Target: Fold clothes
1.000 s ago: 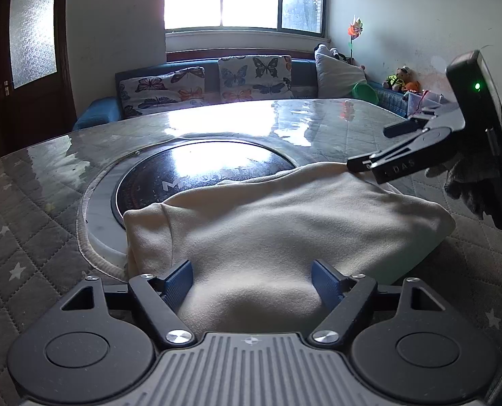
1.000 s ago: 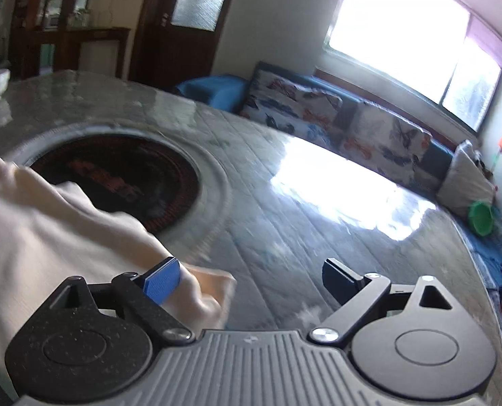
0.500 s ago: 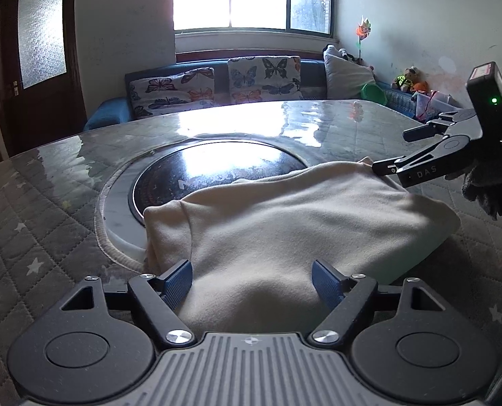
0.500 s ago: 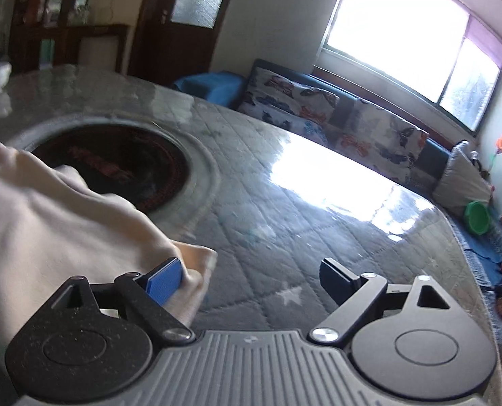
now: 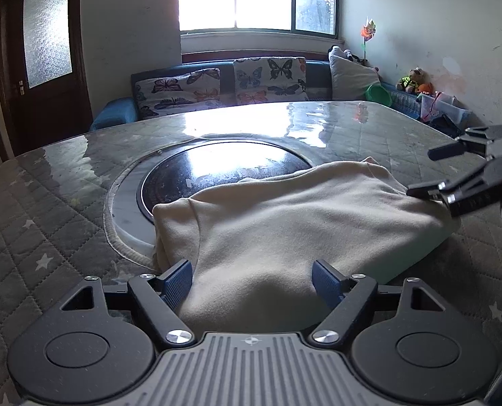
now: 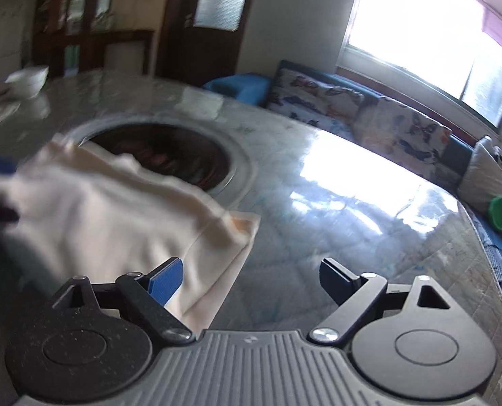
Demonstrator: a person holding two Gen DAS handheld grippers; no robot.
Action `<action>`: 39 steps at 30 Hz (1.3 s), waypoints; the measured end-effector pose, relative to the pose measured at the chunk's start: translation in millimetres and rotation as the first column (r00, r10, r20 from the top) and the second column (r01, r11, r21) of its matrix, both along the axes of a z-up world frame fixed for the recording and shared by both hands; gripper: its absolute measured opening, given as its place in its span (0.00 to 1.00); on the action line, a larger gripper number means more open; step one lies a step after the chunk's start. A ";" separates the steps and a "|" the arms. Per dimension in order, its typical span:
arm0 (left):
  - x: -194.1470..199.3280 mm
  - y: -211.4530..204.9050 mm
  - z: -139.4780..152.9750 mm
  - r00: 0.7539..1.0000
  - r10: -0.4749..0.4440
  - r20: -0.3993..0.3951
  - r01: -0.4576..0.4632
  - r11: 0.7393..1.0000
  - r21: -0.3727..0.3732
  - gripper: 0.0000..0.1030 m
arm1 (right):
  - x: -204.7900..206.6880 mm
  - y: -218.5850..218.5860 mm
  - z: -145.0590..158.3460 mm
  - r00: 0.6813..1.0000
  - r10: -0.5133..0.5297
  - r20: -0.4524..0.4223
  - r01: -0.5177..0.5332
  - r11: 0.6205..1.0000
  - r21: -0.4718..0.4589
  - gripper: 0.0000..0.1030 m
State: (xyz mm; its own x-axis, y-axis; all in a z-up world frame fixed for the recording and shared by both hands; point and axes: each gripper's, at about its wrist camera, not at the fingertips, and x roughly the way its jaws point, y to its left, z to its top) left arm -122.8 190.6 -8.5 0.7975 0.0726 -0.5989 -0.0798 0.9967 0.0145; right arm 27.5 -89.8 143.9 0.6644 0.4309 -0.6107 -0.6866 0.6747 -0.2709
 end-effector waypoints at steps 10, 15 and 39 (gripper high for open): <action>-12.7 10.6 8.6 0.998 0.057 0.018 -0.057 0.998 -0.011 0.78 | -22.6 -2.7 13.6 0.998 0.022 0.062 -0.024 0.999 0.032 0.89; -17.7 22.1 5.5 0.993 0.116 0.002 -0.116 0.993 -0.029 0.78 | -17.0 -4.7 -3.4 1.000 0.002 0.015 -0.002 1.000 0.026 0.89; -41.3 53.3 1.6 0.958 0.284 -0.024 -0.285 0.952 -0.108 0.79 | -58.8 107.2 17.7 0.944 0.329 0.021 -0.330 0.941 0.069 0.88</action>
State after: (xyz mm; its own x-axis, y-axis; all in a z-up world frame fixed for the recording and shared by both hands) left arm -164.2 243.9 -6.8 0.7485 0.2300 -0.6220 -0.3607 0.9282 -0.0909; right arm -31.4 17.4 161.6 0.4829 0.6685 -0.5656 -0.8717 0.4285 -0.2378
